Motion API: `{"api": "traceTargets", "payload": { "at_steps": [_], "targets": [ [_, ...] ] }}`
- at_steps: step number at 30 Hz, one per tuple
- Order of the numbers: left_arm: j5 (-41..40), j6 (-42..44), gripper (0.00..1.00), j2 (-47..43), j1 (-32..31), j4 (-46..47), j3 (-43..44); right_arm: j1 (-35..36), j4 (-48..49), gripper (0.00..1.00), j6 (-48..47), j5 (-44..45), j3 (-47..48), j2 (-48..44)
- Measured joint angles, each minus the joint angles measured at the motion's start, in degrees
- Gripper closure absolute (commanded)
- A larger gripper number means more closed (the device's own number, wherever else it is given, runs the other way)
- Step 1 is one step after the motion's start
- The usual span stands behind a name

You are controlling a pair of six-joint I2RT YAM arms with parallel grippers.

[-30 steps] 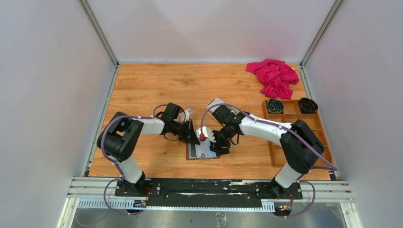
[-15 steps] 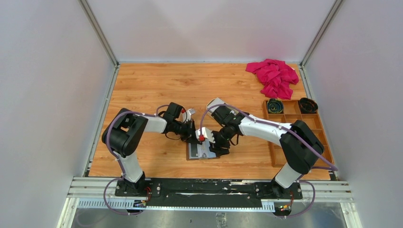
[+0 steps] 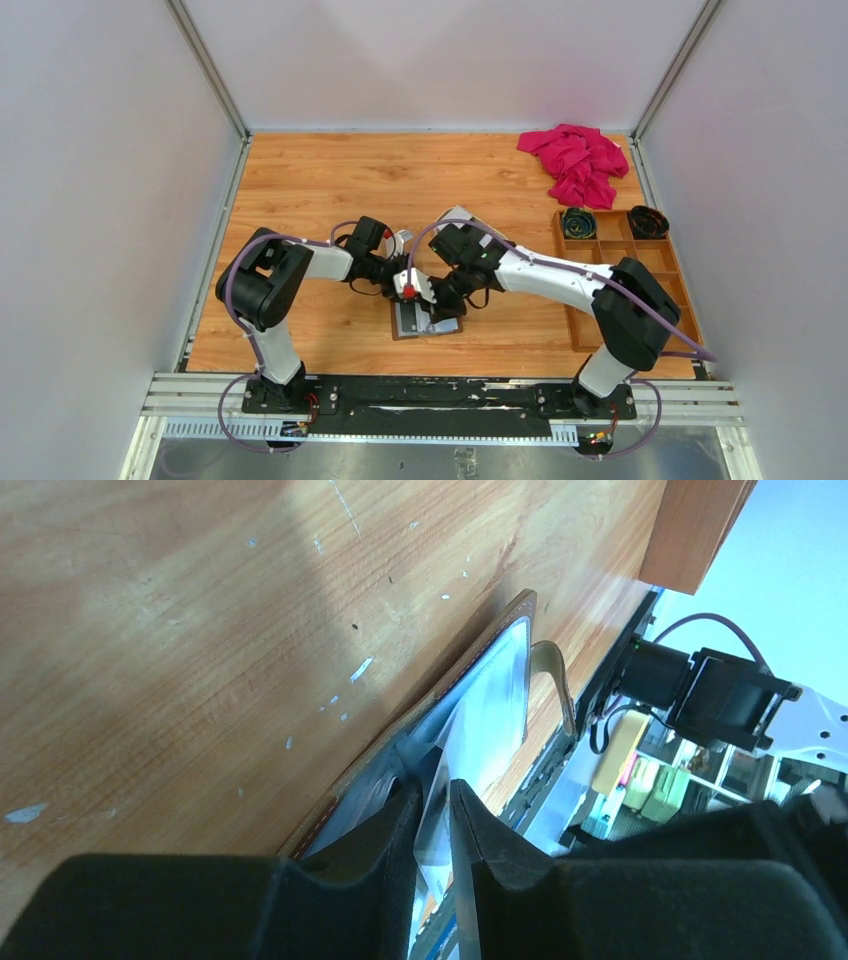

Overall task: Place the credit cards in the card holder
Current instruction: Insert the credit card into the card holder.

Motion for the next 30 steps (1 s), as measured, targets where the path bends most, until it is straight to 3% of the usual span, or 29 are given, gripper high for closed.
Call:
{"api": "traceTargets", "payload": {
  "at_steps": [15, 30],
  "targets": [
    [0.3, 0.0, 0.71, 0.0, 0.0, 0.1, 0.1, 9.9, 11.8, 1.0, 4.1, 14.7, 5.8, 10.2],
    [1.4, 0.5, 0.62, 0.3, 0.0, 0.0, 0.5, 10.6, 12.0, 1.0, 2.8, 25.7, 2.6, 8.5]
  ]
}}
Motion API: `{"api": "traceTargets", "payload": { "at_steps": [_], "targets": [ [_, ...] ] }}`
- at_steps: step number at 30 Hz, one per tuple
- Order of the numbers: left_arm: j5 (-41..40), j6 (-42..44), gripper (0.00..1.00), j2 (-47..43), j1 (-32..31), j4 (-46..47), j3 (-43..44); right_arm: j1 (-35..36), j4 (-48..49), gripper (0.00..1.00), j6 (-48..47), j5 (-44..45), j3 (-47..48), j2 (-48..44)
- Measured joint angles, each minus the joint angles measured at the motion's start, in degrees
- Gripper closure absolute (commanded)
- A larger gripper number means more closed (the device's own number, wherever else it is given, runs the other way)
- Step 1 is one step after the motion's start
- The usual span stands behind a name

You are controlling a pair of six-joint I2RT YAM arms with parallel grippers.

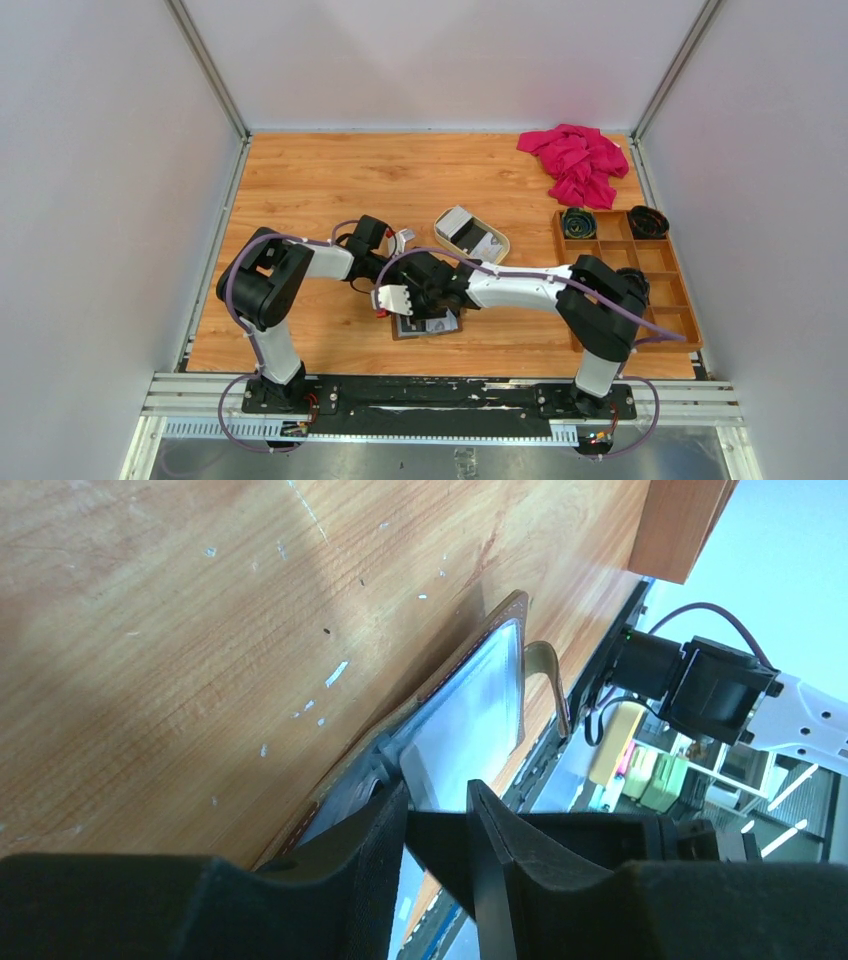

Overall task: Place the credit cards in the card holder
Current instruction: Insert the credit card into the card holder.

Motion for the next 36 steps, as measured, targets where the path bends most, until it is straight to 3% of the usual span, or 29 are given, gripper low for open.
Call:
{"api": "traceTargets", "payload": {
  "at_steps": [8, 12, 17, 26, 36],
  "targets": [
    [0.2, 0.1, 0.6, 0.0, 0.0, -0.2, 0.2, -0.2, 0.4, 1.0, 0.8, 3.2, -2.3, -1.9],
    [0.2, 0.1, 0.59, 0.0, 0.0, -0.2, 0.2, -1.3, -0.9, 0.92, 1.4, 2.5, -2.6, -3.1],
    [0.0, 0.1, 0.56, -0.6, 0.0, -0.5, 0.2, -4.6, -7.0, 0.82, 1.2, -7.8, -2.2, -7.8],
    [-5.7, -0.1, 0.44, -7.6, 0.0, -2.1, -2.4, -13.7, -18.9, 0.79, -3.4, -27.8, 0.7, -15.2],
    [-10.8, -0.1, 0.39, -17.9, 0.1, -2.9, -5.7, -20.2, -24.5, 0.72, -6.8, -36.8, 0.6, -21.7]
  ]
}}
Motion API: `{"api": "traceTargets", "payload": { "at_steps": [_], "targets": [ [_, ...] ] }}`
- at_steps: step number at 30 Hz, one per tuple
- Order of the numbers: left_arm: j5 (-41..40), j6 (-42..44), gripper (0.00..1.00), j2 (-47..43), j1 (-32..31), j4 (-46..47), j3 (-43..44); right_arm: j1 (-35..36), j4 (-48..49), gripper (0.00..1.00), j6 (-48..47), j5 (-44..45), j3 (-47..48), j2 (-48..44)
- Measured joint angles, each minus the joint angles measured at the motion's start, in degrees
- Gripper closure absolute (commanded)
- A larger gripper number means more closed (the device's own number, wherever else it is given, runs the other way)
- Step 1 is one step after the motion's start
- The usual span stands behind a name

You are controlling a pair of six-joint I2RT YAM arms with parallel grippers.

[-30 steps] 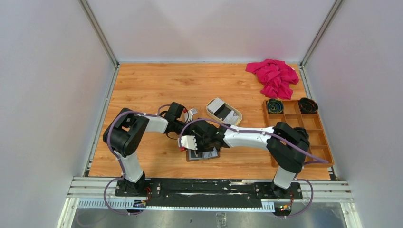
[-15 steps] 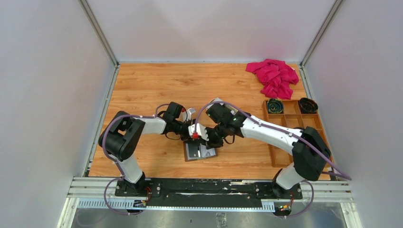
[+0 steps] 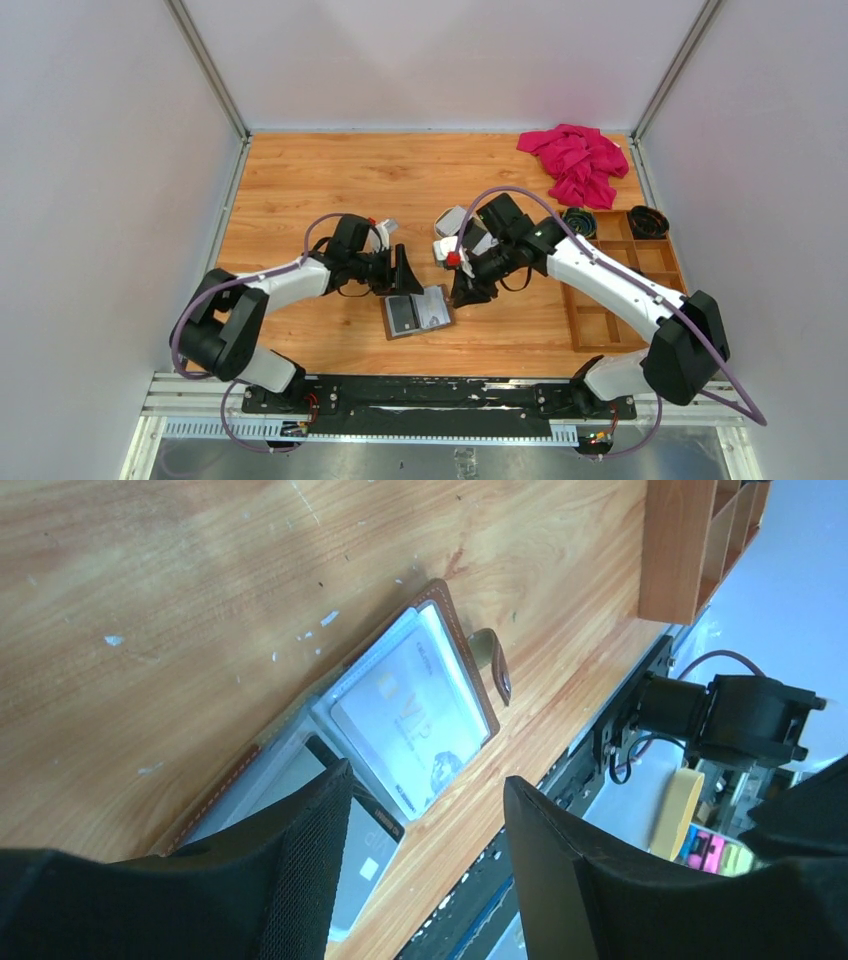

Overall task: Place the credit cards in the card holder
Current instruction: Insert the credit card into the card holder.

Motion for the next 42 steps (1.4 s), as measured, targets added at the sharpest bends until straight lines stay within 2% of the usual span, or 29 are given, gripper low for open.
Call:
{"api": "traceTargets", "payload": {
  "at_steps": [5, 9, 13, 14, 15, 16, 18, 20, 25, 33, 37, 40, 42],
  "targets": [
    [-1.8, 0.4, 0.39, -6.5, 0.0, -0.7, -2.3, -3.3, -0.3, 0.66, -0.1, -3.1, -0.6, -2.2],
    [-3.1, 1.3, 0.36, -13.6, 0.0, -1.3, -2.7, -6.1, -0.6, 0.51, 0.0, -5.2, -1.9, -4.0],
    [-4.2, 2.3, 0.22, -20.0, 0.0, -1.3, -3.1, -8.9, -0.7, 0.31, 0.1, -6.7, -3.3, -6.5],
    [-4.5, 2.6, 0.07, -21.5, 0.0, -1.4, -3.4, -9.4, -0.7, 0.27, 0.1, -7.2, -3.8, -7.0],
    [-4.8, 2.9, 0.01, -22.7, 0.0, -1.4, -3.6, -9.8, -0.7, 0.24, 0.2, -7.7, -4.4, -7.4],
    [-5.3, 3.1, 0.0, -24.1, 0.0, -1.4, -3.8, -10.1, -0.6, 0.21, 0.2, -8.2, -5.2, -7.6],
    [-6.3, 3.6, 0.0, -26.5, 0.0, -1.6, -4.3, -10.3, -0.5, 0.2, 0.5, -9.1, -7.1, -7.8],
    [-7.8, 3.8, 0.0, -28.5, 0.0, -1.6, -5.0, -10.4, 0.2, 0.23, 2.0, -9.7, -9.1, -7.6],
    [-11.9, 2.2, 0.0, -32.7, 0.8, -0.3, -8.5, -10.6, 7.6, 0.3, 14.5, -11.2, -11.7, -4.7],
    [-11.1, -4.9, 0.13, -33.7, 1.3, 5.1, -14.1, -9.8, 26.3, 0.34, 41.9, -11.8, -16.0, 2.6],
    [-12.1, -7.1, 0.26, -33.6, -1.0, 6.4, -16.4, -8.6, 33.2, 0.36, 53.5, -9.3, -17.4, 4.7],
    [-12.8, -8.6, 0.41, -32.6, -3.4, 8.0, -18.1, -7.9, 37.4, 0.37, 60.3, -7.6, -17.4, 7.1],
    [-13.4, -9.5, 0.44, -30.9, -4.4, 9.2, -19.0, -7.3, 39.2, 0.39, 63.6, -6.9, -17.4, 9.0]
  ]
}}
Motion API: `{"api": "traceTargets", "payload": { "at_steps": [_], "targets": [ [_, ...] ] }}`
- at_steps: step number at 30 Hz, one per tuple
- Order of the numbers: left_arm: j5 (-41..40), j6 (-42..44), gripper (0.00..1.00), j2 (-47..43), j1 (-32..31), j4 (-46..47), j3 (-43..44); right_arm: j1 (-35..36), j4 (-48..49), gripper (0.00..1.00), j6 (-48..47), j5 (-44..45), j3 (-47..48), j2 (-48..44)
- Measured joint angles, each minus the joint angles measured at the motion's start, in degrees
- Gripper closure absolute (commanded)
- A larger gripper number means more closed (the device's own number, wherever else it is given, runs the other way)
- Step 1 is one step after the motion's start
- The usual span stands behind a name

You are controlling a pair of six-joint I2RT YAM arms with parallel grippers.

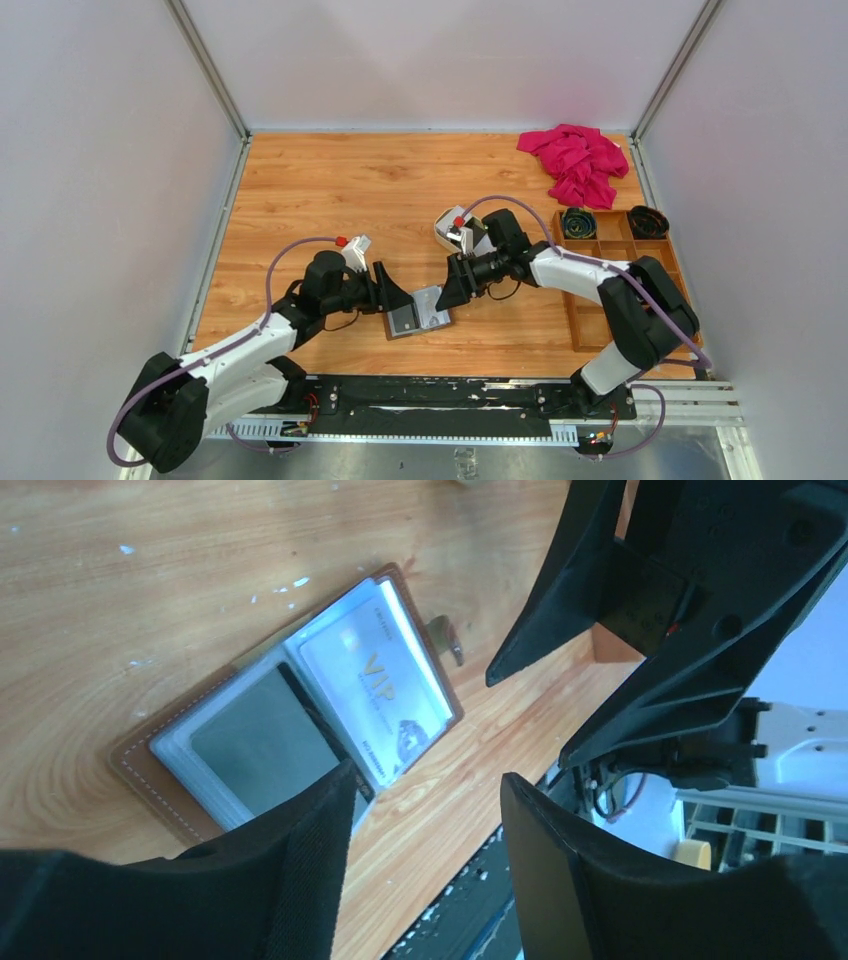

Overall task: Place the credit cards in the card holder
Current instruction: Insert the credit card into the card holder.

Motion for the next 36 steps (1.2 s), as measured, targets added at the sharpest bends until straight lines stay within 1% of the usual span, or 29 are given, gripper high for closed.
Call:
{"api": "traceTargets", "payload": {
  "at_steps": [3, 7, 15, 22, 28, 31, 36],
  "targets": [
    [-0.8, -1.2, 0.49, 2.7, -0.8, 1.7, -0.6, 1.0, 1.4, 0.4, 3.1, 0.6, 0.0, 3.1],
    [-1.4, -1.7, 0.53, 6.4, -1.8, 4.3, -0.6, 1.9, 1.4, 0.41, 5.0, 1.4, 0.2, 6.5],
    [-1.8, -2.4, 0.56, 14.4, -3.0, 8.3, -0.6, 2.1, 0.3, 0.4, 5.6, 4.9, 0.8, 7.6],
    [-1.7, -2.4, 0.57, 18.9, -3.8, 10.7, -0.2, 2.1, -0.5, 0.4, 5.8, 6.1, 1.7, 9.8],
    [-1.6, -2.4, 0.58, 21.3, -3.9, 12.4, 0.0, 2.2, -0.8, 0.41, 6.0, 6.5, 2.0, 10.8],
    [-1.4, -2.4, 0.59, 22.5, -3.9, 13.6, 0.1, 2.2, -0.9, 0.43, 6.0, 6.4, 2.2, 10.8],
    [-1.3, -2.4, 0.59, 23.9, -3.9, 14.7, 0.5, 2.2, -1.5, 0.43, 5.8, 5.7, 3.0, 10.8]
  ]
}}
